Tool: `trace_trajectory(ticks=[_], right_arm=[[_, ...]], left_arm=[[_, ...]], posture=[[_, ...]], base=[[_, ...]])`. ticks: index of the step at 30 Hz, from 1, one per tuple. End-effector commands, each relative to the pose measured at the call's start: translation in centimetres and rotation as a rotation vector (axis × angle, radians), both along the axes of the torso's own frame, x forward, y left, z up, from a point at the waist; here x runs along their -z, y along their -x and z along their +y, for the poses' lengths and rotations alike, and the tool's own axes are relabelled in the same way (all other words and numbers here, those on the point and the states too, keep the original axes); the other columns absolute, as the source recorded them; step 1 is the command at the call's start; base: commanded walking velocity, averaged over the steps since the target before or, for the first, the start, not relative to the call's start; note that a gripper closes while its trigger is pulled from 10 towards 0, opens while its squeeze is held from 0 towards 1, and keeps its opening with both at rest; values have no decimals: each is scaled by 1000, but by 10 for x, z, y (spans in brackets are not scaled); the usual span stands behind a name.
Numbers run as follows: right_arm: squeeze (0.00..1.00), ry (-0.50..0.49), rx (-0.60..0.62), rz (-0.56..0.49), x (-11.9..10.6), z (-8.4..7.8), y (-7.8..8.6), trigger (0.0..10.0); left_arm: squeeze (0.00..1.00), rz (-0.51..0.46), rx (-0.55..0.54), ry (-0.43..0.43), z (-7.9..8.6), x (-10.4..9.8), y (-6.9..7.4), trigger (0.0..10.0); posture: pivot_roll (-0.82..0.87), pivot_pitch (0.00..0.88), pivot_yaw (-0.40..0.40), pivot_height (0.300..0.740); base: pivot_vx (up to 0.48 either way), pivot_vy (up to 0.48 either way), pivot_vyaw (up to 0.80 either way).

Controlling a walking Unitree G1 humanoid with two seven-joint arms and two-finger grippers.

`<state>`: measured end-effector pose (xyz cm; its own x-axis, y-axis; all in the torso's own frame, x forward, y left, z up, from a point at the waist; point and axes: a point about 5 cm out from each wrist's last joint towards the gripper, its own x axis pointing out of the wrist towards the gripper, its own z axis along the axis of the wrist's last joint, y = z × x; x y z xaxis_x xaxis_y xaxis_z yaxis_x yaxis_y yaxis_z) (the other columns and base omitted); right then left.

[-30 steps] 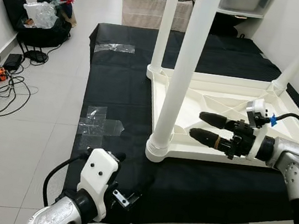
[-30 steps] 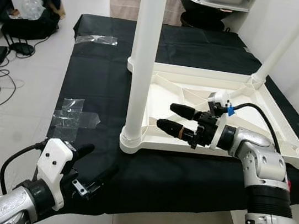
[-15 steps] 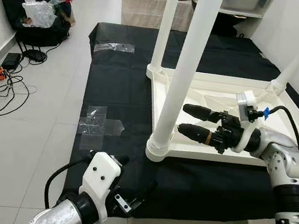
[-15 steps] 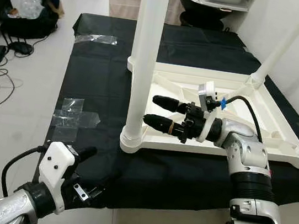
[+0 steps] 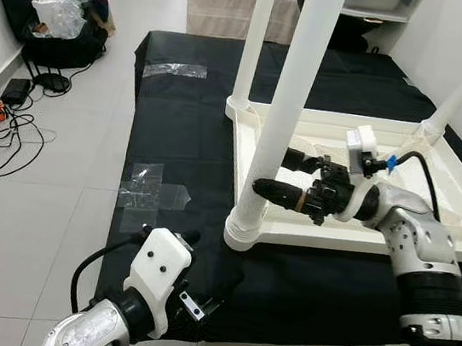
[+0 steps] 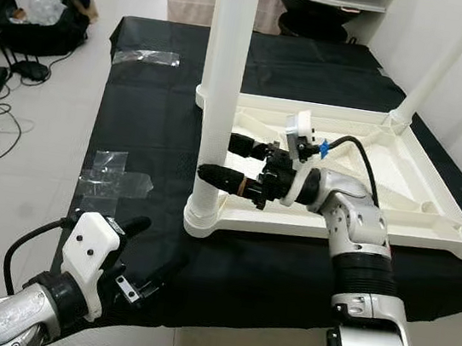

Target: Building children table

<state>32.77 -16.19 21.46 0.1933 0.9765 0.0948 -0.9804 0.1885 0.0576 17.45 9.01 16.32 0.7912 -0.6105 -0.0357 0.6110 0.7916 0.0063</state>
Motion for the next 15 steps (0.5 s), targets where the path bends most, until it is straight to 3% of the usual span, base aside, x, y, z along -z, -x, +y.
trace_trajectory(ticks=[1, 15], right_arm=[[0, 10, -16, -31, -6, 8, -1, 10000], [0, 30, -10, -31, -3, 34, -7, 10000]], left_arm=[[0, -10, 5, 6, -2, -2, 3, 10000], [0, -38, -24, 4, 1, -6, -3, 10000]], posture=[[82, 119, -74, 740], [77, 107, -80, 740]], base=[[0, 0, 0], [0, 0, 0]])
